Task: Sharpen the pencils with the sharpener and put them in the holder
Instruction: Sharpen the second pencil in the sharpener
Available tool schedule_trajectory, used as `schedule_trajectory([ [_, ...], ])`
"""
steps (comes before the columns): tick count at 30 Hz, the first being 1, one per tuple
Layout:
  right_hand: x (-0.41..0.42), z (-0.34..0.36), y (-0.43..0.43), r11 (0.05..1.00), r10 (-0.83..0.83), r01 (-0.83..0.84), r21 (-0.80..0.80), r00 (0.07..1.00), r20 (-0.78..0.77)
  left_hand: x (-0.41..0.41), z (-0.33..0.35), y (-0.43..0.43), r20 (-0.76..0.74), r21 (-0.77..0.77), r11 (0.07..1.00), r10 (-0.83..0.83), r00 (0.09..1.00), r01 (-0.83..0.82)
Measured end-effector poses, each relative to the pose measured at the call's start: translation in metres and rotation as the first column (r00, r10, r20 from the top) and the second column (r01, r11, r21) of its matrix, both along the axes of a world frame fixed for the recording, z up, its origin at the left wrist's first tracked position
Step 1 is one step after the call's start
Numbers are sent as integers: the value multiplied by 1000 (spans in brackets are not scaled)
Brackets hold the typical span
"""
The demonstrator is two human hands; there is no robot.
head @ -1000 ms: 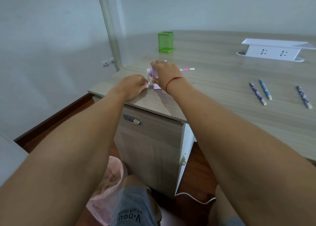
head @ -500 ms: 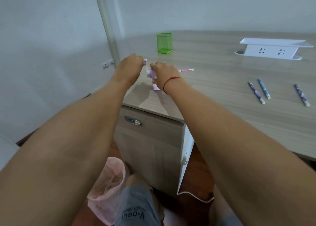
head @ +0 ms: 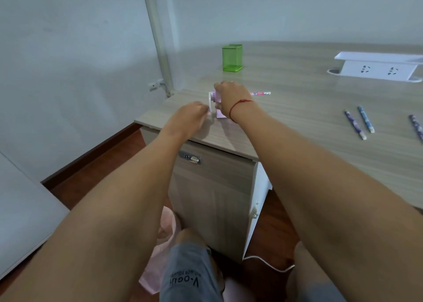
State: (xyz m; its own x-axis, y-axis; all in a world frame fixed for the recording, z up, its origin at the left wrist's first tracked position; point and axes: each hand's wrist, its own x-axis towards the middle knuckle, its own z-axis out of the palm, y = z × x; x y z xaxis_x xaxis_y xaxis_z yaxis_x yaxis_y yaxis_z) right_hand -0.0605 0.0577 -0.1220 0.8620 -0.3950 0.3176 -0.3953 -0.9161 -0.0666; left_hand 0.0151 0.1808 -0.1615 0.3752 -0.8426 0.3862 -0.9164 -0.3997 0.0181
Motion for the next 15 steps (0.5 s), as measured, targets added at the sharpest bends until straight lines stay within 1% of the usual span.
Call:
schedule_trajectory([
  [5, -1, 5, 0, 1000, 19, -19, -1, 1000, -4, 19, 8, -9, -84, 154, 987, -35, 996, 48],
  [7, -3, 8, 0, 1000, 24, -24, 6, 1000, -1, 24, 11, -14, -86, 190, 981, -30, 996, 46],
  [11, -5, 9, -2, 999, 40, -40, 9, 999, 3, 36, 13, -28, -97, 193, 981, -8, 995, 26],
  [13, -6, 10, -4, 999, 45, -45, -1, 999, 8, 42, 14, -35, -62, 180, 984, 25, 998, -14],
  [15, -5, 10, -4, 999, 39, -39, -2, 999, 1, 49, 20, -44, 5, 159, 985, 70, 998, -69],
])
